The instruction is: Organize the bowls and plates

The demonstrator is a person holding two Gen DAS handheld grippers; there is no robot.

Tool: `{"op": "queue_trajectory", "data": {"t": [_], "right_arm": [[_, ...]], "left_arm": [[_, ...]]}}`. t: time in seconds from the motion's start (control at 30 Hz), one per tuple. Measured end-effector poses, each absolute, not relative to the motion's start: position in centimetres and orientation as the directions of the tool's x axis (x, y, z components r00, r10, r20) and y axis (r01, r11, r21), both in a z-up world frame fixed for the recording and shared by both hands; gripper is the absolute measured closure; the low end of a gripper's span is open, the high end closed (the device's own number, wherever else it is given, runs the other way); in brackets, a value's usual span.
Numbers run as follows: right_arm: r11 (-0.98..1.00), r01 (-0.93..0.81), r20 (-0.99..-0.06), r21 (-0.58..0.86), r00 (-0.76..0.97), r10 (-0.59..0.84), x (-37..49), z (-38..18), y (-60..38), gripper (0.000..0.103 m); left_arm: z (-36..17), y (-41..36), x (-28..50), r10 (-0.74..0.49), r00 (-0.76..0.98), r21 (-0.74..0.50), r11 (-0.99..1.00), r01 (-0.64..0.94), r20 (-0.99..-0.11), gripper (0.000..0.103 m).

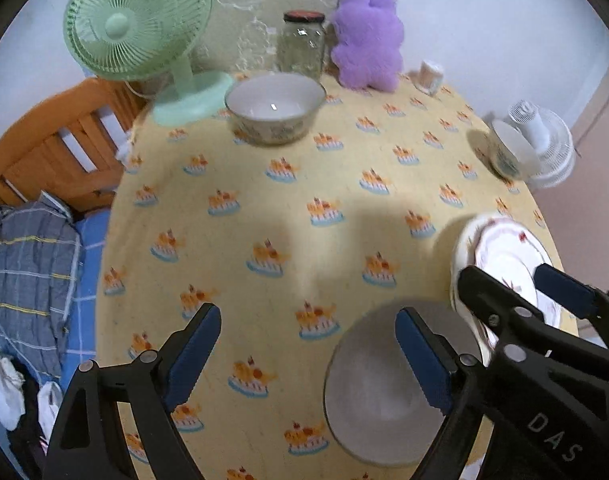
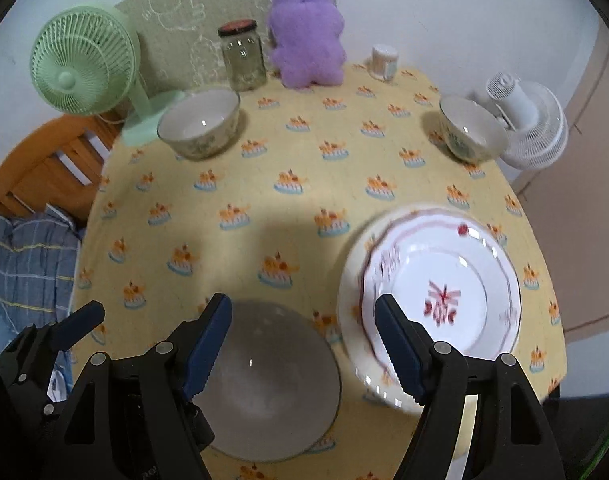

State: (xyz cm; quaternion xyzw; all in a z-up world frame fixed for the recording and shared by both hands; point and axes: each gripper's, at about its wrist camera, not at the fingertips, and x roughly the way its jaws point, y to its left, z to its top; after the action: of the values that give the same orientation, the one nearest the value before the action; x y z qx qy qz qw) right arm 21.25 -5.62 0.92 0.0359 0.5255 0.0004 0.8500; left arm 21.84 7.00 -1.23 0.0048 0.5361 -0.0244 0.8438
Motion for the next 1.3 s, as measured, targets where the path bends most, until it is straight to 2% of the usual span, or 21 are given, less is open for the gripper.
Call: {"op": "queue_trajectory", "data": {"t": [0.17, 0.6, 0.8, 1.03, 1.17, 1.3], "right_arm": [[0.997, -0.029, -0.880, 0.074, 0.469, 0.079, 24.1, 2.2, -6.0, 0.026], [0.956, -0.258, -0.844, 0.137, 0.475, 0.250, 33.1, 2.7, -6.1, 0.026], [0.935, -0.323, -0.827, 0.149, 0.477, 0.296, 36.6, 3.1, -5.1, 0.026], [0.922, -0.349, -0.823, 0.171, 0.464, 0.328, 40.8, 2.1, -3.3, 0.026], [0.925, -0.339, -0.827, 0.172, 0.460, 0.323, 43.2, 0.8, -2.7, 0.026], [0.927, -0.333, -0.833, 0.170, 0.454, 0.316, 45.5, -0.6, -2.0, 0.027]], "left_arm": [[0.0, 6.9, 24.3, 0.072, 0.452, 0.056, 0.997, -0.048, -0.889, 0.014], [1.0, 6.4, 29.8, 0.189, 0.473, 0.060, 0.960, -0.275, -0.861, 0.019], [2.0, 6.4, 31.9, 0.171, 0.496, 0.030, 0.959, -0.281, -0.851, 0.020], [1.1, 7.2, 36.1, 0.200, 0.499, 0.050, 0.953, -0.299, -0.843, 0.021], [-0.3, 8.2, 38.2, 0.213, 0.483, 0.045, 0.941, -0.336, -0.849, 0.030], [-1.8, 9.2, 40.0, 0.224, 0.481, 0.027, 0.924, -0.382, -0.847, 0.044]]}}
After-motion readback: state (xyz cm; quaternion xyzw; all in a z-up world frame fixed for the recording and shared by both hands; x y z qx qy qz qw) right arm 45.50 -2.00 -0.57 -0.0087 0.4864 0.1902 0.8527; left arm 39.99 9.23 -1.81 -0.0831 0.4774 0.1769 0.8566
